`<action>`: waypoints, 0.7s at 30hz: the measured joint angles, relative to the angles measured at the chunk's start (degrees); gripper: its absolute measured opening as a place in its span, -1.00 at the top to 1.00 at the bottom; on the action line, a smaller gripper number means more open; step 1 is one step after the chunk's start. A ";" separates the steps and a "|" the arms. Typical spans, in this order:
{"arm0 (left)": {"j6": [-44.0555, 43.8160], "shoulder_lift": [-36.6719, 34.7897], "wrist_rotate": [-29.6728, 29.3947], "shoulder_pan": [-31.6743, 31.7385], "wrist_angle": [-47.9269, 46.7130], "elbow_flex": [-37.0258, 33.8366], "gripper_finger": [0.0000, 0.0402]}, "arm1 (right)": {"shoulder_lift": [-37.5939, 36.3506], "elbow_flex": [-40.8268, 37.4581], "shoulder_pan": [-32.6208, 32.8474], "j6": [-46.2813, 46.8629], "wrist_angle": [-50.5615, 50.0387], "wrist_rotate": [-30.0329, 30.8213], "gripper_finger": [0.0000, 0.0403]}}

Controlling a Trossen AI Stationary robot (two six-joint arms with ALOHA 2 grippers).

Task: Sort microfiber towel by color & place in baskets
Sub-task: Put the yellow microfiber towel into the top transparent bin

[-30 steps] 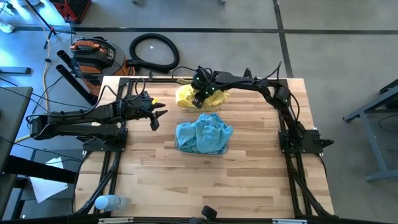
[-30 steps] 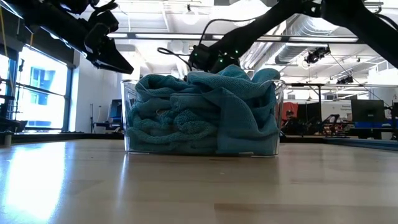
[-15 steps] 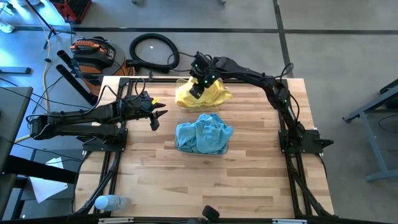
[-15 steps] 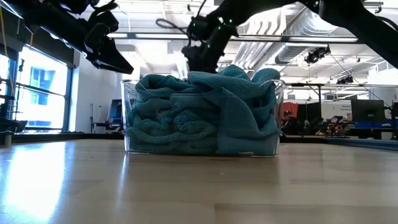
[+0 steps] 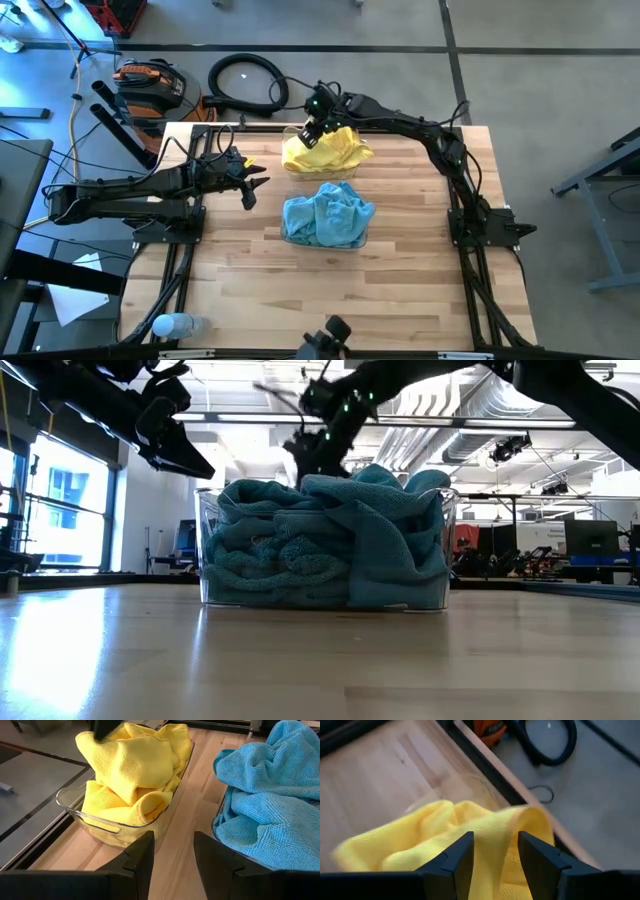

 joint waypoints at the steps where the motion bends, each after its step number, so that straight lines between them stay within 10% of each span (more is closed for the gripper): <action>1: 0.00 0.01 0.01 0.00 0.00 0.00 0.37 | 0.00 -2.12 -0.30 0.97 1.96 -0.43 0.26; 12: 0.02 0.01 0.01 0.02 0.02 0.00 0.37 | -0.09 -23.48 -1.64 2.85 15.37 -3.53 0.26; 21: 0.02 0.01 0.02 0.02 0.02 0.00 0.37 | -0.18 -26.08 -1.60 2.66 20.12 -5.08 0.26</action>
